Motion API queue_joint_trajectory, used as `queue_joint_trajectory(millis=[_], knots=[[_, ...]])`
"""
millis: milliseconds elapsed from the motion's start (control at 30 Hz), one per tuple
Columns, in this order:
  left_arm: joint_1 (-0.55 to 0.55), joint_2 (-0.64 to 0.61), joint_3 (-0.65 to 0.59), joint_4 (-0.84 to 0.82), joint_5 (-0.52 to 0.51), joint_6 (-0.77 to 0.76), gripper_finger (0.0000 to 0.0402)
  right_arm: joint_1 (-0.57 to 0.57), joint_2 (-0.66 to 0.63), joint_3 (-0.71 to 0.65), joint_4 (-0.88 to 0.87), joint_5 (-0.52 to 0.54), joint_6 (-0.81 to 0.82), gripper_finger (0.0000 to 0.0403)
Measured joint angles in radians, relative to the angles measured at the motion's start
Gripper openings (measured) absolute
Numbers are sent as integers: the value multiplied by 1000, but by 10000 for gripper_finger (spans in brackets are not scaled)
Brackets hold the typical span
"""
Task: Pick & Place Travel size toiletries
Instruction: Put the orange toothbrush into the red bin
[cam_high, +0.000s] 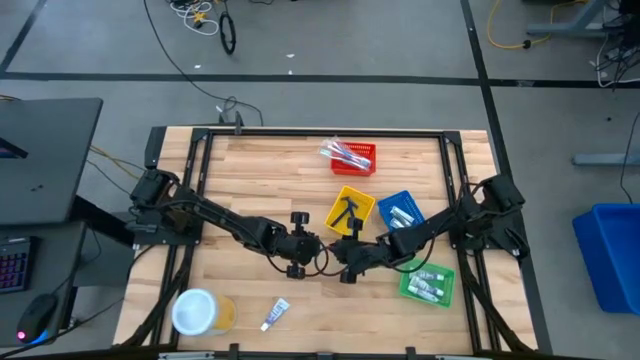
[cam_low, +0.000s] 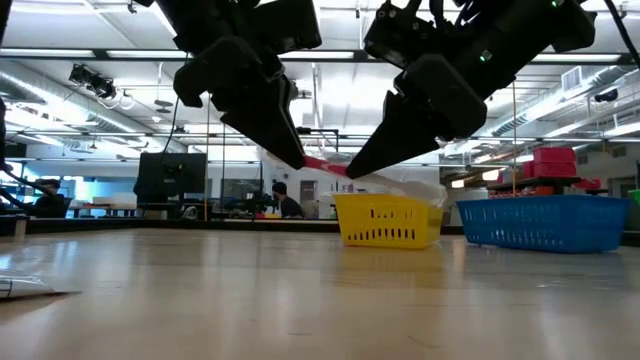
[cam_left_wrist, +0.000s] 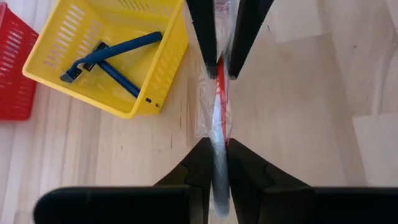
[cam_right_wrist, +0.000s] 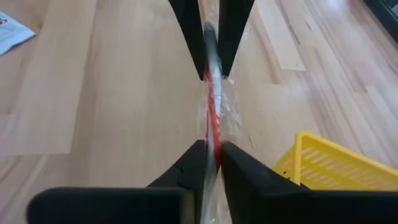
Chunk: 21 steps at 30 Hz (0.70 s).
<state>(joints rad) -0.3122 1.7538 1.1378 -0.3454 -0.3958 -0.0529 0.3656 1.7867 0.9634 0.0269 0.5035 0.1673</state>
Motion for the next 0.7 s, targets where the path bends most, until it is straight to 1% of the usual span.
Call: queue_joint_trajectory(millis=[133, 200, 700], knots=[[0, 0, 0, 2, -6, 0, 46, 0, 0, 0, -1, 2, -2, 29], [0, 0, 0, 3, -7, 0, 50, 0, 0, 0, -1, 2, -2, 24], [0, 0, 0, 32, -22, 0, 98, -1, 0, 0, -2, -1, 16, 21]])
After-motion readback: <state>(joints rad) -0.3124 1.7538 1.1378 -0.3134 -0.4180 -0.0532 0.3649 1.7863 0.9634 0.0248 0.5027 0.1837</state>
